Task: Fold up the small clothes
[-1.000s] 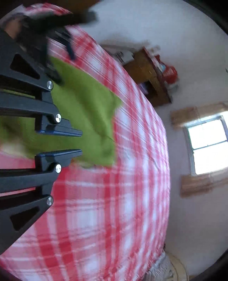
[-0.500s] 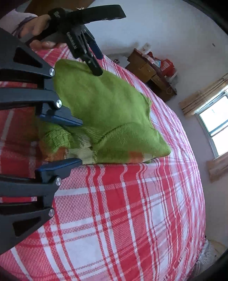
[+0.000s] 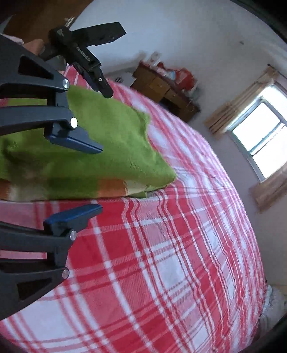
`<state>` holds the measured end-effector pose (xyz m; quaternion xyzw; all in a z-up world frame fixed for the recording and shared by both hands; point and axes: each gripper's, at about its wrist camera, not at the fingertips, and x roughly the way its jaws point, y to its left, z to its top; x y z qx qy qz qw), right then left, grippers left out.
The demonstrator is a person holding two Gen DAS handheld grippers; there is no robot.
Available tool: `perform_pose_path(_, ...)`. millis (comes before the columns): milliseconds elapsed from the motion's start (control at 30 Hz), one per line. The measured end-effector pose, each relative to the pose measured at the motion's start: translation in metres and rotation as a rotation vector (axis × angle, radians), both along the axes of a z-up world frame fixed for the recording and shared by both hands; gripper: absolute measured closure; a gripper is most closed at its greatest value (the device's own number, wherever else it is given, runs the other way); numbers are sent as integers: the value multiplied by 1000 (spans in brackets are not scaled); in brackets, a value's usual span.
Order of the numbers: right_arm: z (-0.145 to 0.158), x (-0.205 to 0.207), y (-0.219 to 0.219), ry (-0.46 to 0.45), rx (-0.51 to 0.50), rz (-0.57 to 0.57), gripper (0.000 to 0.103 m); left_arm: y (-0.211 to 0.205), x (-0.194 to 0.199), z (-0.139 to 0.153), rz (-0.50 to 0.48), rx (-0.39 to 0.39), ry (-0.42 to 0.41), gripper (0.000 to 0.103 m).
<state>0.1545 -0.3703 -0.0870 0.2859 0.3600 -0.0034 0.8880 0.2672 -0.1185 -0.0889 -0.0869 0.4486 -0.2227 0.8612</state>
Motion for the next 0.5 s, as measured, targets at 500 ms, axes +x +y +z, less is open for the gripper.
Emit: perform_pose_path(500, -6, 1, 32, 23, -89, 113, 48, -7, -17, -8, -153, 10, 26, 5)
